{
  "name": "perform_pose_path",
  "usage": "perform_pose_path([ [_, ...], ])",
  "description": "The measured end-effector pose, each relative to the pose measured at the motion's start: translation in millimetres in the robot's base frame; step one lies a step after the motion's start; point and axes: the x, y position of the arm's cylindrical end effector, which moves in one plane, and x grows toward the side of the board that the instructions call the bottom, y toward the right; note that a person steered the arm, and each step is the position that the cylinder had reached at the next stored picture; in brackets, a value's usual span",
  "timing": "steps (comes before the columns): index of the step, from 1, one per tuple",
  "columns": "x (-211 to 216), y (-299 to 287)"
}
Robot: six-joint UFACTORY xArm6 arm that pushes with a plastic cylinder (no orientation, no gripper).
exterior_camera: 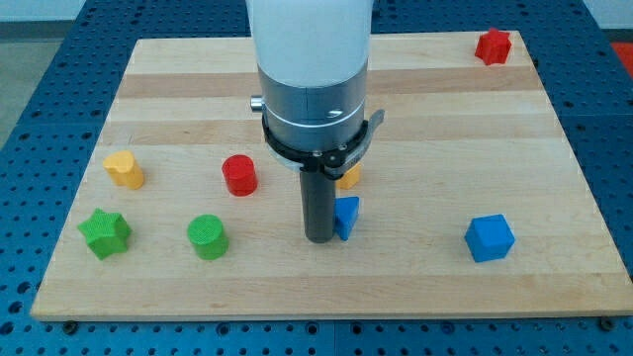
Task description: Move your arm to the bottom left corner of the board
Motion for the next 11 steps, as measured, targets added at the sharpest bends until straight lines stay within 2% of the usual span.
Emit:
perform_pose_path([
  [1, 25.3, -2.0],
  [2, 55.9, -32.3],
  [4, 61.1, -172.4],
  [6, 63.7, -288.3],
  [9, 35.5, -284.0],
  [11, 31.6, -269.4],
])
